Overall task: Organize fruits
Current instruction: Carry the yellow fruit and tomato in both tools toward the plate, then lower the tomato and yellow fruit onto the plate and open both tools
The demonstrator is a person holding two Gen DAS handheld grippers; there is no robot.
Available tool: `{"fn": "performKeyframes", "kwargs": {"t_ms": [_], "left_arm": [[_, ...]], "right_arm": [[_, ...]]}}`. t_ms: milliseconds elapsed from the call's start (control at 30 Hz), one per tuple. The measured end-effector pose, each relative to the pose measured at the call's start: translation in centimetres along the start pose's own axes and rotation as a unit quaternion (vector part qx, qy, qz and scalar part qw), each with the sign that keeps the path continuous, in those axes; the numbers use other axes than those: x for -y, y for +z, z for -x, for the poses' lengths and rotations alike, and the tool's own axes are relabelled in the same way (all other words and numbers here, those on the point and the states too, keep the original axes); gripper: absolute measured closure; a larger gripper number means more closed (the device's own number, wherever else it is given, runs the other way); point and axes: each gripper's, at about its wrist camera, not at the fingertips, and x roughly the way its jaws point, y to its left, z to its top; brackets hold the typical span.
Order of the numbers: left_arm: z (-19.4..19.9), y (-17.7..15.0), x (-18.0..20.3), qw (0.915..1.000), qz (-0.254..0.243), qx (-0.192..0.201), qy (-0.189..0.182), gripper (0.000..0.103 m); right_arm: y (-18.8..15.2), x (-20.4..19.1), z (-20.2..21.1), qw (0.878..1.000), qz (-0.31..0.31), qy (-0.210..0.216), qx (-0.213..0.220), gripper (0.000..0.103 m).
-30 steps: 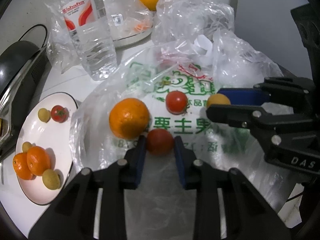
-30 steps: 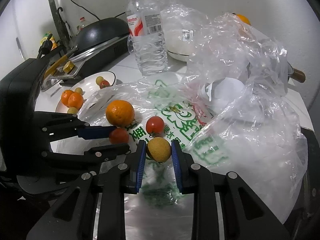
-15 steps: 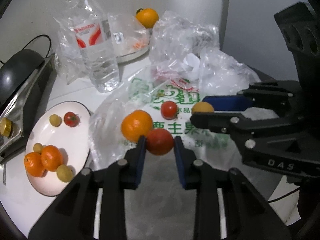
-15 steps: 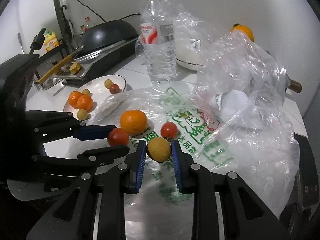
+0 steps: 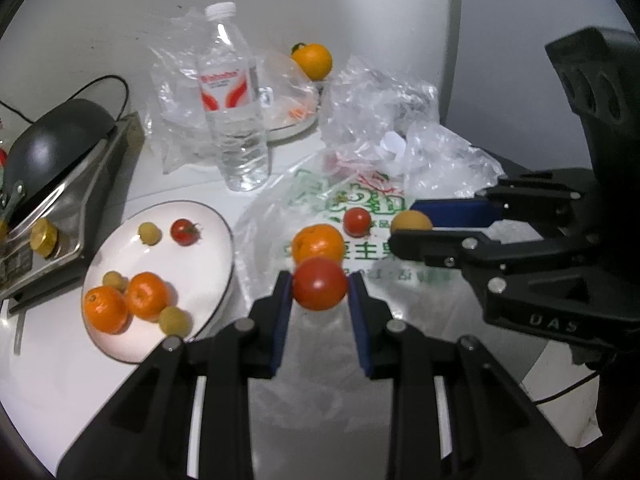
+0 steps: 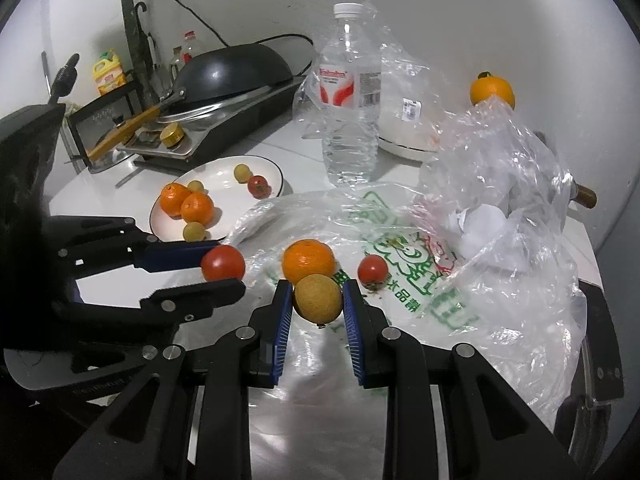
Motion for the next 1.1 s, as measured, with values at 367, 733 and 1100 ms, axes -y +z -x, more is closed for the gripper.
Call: {"fn": "performKeyframes", "kwargs": {"t_ms": [367,733,1100], "left_arm": [[2.5,-1.2,-2.8,0.9996,0.014,0.015,0.018,0.074],[3.7,-2.5,-6.8,0.9986,0.033,0.023,0.036,0.074],[3.0,-4.1,-11.0,0.9971,0.054,0.020,0.048,0.074]], "right_arm": [[1.4,-3.2,-0.1,1.000,0.013,0.002,0.010,0.075],[3.1,-5.9,-2.0,1.000,0.028,0.006,0.001,0.075],[4.7,-8.5,-4.2,0.999,0.046,0.011,-0.009,0.075]]}}
